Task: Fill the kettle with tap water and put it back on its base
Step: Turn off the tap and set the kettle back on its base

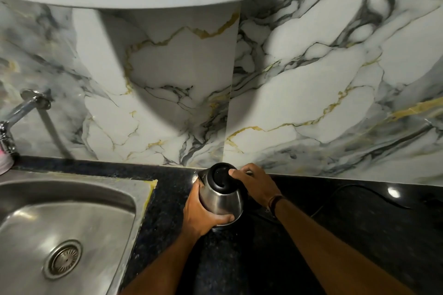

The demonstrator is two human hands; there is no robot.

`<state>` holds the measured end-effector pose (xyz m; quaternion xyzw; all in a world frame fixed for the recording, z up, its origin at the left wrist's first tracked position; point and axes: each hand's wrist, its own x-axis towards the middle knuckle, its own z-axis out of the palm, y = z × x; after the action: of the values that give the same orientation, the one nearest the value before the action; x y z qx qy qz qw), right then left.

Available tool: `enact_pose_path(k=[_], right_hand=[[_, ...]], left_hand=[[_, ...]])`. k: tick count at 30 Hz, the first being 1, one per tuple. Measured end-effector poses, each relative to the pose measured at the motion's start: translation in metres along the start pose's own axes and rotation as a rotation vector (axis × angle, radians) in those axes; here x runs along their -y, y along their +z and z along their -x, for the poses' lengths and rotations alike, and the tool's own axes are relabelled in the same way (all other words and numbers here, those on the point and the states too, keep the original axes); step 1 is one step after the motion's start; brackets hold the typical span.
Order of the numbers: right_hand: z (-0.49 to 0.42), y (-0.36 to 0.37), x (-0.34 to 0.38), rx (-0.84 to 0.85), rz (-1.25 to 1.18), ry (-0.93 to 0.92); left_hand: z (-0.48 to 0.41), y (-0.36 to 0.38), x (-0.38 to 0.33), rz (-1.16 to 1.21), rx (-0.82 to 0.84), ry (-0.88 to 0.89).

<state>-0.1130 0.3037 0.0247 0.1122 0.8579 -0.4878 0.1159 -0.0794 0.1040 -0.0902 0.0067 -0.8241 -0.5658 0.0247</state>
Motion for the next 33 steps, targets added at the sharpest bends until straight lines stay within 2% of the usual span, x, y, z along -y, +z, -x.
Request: enact_pose_path(k=[25, 30, 33], right_hand=[[0.002, 0.006, -0.008, -0.06, 0.058, 0.019], [0.007, 0.004, 0.0, -0.051, 0.094, 0.04], [0.015, 0.003, 0.001, -0.154, 0.127, 0.038]], left_hand=[[0.004, 0.003, 0.007, -0.018, 0.03, -0.039], [0.01, -0.005, -0.005, -0.033, 0.089, -0.066], [0.022, -0.02, -0.014, -0.047, 0.11, -0.09]])
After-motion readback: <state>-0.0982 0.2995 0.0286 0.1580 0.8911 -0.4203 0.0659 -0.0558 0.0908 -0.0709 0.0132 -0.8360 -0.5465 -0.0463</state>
